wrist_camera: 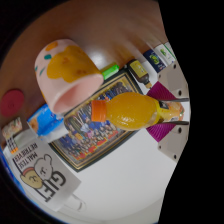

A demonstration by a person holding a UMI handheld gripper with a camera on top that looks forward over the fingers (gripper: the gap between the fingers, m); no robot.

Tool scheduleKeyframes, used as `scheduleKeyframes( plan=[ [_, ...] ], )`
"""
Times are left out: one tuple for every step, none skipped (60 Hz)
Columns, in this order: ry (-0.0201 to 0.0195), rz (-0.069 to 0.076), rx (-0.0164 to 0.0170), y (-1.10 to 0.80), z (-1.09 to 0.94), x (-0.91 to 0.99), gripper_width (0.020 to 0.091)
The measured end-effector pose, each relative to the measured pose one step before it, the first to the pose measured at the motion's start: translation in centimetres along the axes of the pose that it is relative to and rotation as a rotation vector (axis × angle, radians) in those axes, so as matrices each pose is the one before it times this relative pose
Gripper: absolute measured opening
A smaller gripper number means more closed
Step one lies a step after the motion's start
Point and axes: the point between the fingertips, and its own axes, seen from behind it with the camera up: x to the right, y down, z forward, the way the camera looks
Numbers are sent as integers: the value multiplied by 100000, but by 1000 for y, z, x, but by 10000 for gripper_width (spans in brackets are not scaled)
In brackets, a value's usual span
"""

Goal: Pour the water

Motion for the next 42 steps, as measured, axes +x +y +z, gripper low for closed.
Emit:
scheduleKeyframes(
  plan=[
    [1054,1154,956,-191,-293,164,249],
    [528,798,139,-283,70,249,249],
    [318,512,-216,-154,163,103,249],
    [208,388,-435,-94,73,151,250],
    [332,61,-316,-102,19,125,249],
    [502,-267,-146,-83,4,119,249],
    [498,-578,-229,-29,-15,101,250],
    [483,-573,-290,-5,1,75,250],
    [532,-627,-398,62,-10,61,250],
    [629,-776,-506,83,8,68,250],
    [1345,-1028,-430,112,-203,35,250],
    [1103,-1804,-483,76,44,105,248],
    [1241,-2391,-412,82,-1,99,250],
    [1370,-2886,-346,88,-8,68,251],
    [1618,-3170,-70,262,-41,80,250],
    [1498,-3644,-462,95,11,61,251],
    [1534,-3938,-539,121,-15,32,251],
    [1504,-4250,-497,116,-55,-37,251],
    [1343,-4511,-419,82,-94,-101,251],
    [1321,-4804,-407,48,-101,-171,250],
    [1316,-5035,-482,17,-89,-171,251],
    [1329,-5233,-495,16,-159,-179,250],
    [1337,-5482,-439,-47,-155,-165,249],
    [1274,-5663,-407,-63,-206,-199,250],
    [880,-5464,-115,-47,-281,-189,250],
    [1387,-5928,305,-94,-100,-247,250],
    [1242,-6436,541,-372,-191,-195,250],
    [1212,-6874,700,-471,-222,-253,249],
    [1233,-7119,605,-525,-253,-146,249],
    [1468,-7267,596,-543,-213,-105,250],
    [1503,-7305,686,-589,-301,-39,250],
    [1553,-7355,834,-664,-312,-44,250],
    [494,-7368,1328,-1035,-610,106,250],
    [2470,-7369,1070,-524,68,-100,251],
    [1373,-7556,1419,-797,-313,105,252],
    [1406,-7422,1340,-783,-314,50,252],
    [1275,-7105,1418,-817,-289,205,251],
    [1348,-6840,1439,-778,-290,261,250],
    [1488,-6461,1349,-687,-191,372,251],
    [742,-5877,2062,-890,-571,727,251],
    [1757,-5302,1460,-615,-131,543,250],
    [1850,-4842,1239,-691,1,909,251]
  ],
)
